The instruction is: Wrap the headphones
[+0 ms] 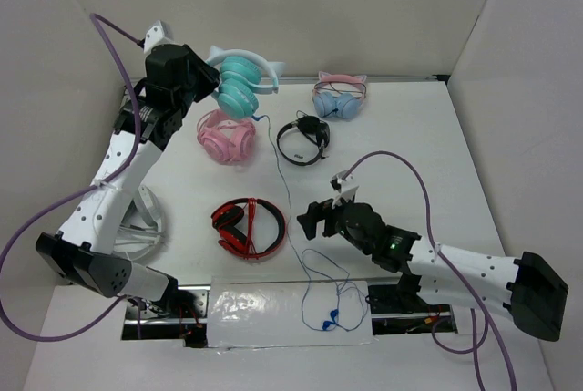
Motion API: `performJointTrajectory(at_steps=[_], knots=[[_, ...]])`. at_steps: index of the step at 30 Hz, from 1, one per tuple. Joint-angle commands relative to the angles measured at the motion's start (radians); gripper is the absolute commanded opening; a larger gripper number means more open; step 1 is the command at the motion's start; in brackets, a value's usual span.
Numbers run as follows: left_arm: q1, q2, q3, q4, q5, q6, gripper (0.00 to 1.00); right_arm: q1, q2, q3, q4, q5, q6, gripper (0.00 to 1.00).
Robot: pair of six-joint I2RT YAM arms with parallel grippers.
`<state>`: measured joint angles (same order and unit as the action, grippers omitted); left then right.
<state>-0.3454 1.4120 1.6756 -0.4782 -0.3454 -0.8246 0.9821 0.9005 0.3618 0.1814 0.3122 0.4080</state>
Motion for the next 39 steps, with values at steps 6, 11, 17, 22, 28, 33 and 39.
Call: performJointTrajectory(at_steps=[6, 11, 17, 22, 28, 33, 39], knots=[[0.059, 0.028, 0.107, 0.030, 0.068, -0.074, 0.00, 0.207, -0.034, -0.021, 0.029, -0.061, -0.006, 1.00], [0.069, 0.030, 0.124, 0.024, 0.082, -0.081, 0.00, 0.248, 0.125, -0.015, 0.098, -0.082, -0.020, 1.00], [0.078, 0.033, 0.151, 0.020, 0.112, -0.070, 0.00, 0.248, 0.300, -0.006, 0.204, -0.173, -0.035, 0.99], [0.086, 0.002, 0.118, 0.027, 0.149, -0.076, 0.00, 0.245, 0.362, -0.012, 0.269, -0.171, -0.018, 0.91], [0.095, -0.016, 0.110, 0.046, 0.189, -0.070, 0.00, 0.228, 0.402, -0.001, 0.288, -0.150, -0.032, 0.71], [0.095, -0.041, 0.101, 0.064, 0.194, -0.062, 0.00, 0.195, 0.390, -0.027, 0.323, -0.191, -0.040, 0.48], [0.097, -0.061, 0.087, 0.070, 0.212, -0.061, 0.00, 0.178, 0.350, -0.052, 0.334, -0.222, -0.052, 0.19]])
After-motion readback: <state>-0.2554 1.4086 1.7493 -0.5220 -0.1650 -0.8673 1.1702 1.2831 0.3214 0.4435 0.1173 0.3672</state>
